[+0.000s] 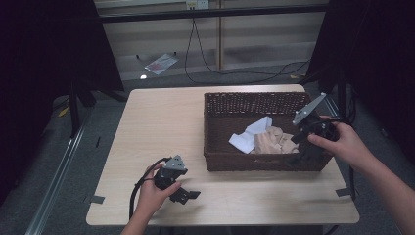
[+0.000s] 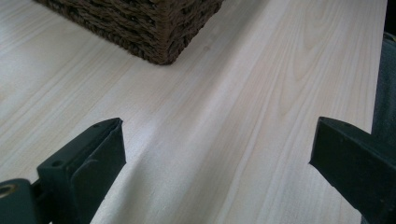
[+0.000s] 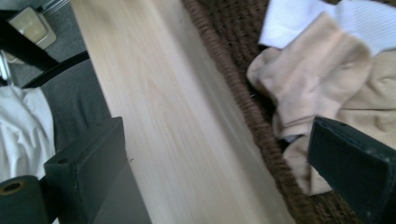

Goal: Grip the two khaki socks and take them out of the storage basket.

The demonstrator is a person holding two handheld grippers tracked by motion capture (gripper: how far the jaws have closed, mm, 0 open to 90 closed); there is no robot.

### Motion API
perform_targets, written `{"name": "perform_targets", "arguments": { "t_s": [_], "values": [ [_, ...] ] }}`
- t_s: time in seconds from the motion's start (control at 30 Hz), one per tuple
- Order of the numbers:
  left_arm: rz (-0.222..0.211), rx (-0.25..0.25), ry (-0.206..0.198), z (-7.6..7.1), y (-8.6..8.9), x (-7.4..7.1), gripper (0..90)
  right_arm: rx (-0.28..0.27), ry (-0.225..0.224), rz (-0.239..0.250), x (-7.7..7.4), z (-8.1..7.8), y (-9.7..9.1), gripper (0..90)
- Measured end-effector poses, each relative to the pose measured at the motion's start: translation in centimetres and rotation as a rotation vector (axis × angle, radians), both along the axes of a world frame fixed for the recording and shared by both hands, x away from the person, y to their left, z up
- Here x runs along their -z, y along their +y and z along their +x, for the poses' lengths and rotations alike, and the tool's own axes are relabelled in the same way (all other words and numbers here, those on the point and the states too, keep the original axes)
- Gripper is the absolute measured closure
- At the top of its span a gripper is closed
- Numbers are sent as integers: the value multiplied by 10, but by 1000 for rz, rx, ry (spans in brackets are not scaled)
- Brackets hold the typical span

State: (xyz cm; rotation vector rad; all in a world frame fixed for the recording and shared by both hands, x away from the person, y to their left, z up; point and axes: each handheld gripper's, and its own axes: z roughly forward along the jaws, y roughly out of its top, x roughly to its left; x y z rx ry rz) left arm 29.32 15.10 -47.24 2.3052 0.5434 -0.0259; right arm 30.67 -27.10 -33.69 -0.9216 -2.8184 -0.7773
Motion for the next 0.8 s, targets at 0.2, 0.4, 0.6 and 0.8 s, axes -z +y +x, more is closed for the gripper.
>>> {"name": "perform_targets", "arguments": {
  "t_s": [0.2, 0.4, 0.6, 0.8],
  "values": [
    [-7, -5, 6, 0, -2, 1, 29, 33, 2, 1, 0, 13, -3, 43],
    [-9, -8, 8, 0, -2, 1, 29, 70, 2, -1, 2, 28, -3, 42],
    [-1, 4, 11, 0, -2, 2, 29, 110, 5, -20, 9, 45, -6, 41],
    [5, 1, 11, 1, -2, 1, 29, 131, 4, -45, 19, 58, -3, 39]
  ]
}}
